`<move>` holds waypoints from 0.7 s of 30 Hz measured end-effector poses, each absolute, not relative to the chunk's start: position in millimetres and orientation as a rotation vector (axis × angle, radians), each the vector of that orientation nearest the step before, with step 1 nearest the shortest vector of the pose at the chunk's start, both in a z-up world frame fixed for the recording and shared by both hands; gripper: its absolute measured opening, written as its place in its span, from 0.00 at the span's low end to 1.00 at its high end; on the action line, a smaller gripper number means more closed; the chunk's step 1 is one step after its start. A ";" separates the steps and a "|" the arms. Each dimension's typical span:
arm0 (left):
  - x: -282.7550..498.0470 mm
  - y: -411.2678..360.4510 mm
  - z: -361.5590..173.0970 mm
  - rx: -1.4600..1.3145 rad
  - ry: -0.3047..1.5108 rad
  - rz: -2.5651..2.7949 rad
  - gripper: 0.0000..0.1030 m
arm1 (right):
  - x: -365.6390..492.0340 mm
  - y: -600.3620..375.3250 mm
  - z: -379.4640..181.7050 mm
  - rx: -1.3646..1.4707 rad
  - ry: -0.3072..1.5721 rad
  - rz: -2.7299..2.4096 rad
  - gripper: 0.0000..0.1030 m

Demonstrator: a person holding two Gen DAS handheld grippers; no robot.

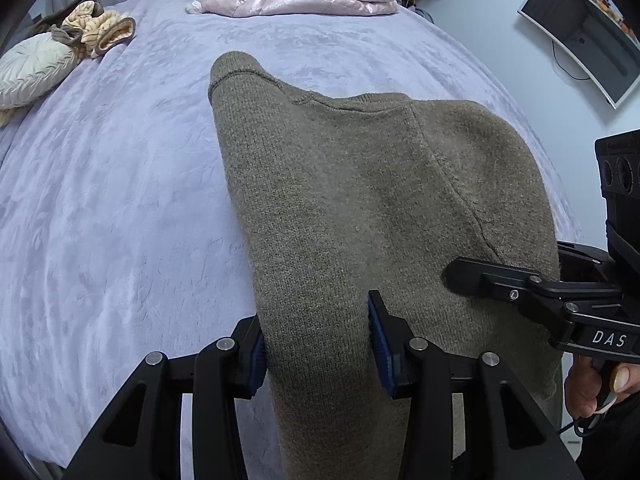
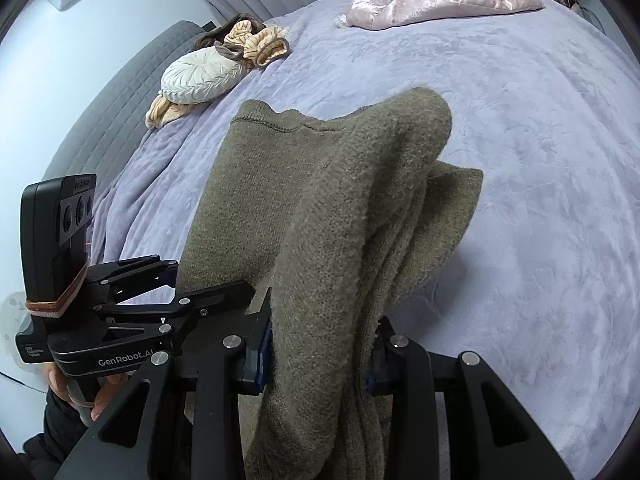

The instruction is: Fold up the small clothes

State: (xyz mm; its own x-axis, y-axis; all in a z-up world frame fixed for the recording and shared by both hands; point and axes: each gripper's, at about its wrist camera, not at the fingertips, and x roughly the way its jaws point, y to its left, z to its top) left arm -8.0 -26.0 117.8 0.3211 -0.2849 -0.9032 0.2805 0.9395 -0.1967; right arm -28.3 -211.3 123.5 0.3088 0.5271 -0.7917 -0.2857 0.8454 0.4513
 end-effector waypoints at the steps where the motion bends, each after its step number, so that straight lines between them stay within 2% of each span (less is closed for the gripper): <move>1: -11.2 -25.0 116.9 0.001 1.189 -0.370 0.43 | -32.1 -210.0 122.4 0.244 1.138 0.545 0.36; 21: -51.5 -12.1 81.8 0.017 1.235 -0.327 0.43 | -62.3 -190.1 87.0 0.238 1.169 0.558 0.36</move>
State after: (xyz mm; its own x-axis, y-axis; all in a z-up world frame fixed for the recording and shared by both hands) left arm -51.5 -12.1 81.8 0.2891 -0.2354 -0.9279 0.2540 0.9534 -0.1628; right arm -62.3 -190.1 87.0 0.2751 0.5302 -0.8020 -0.2899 0.8411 0.4566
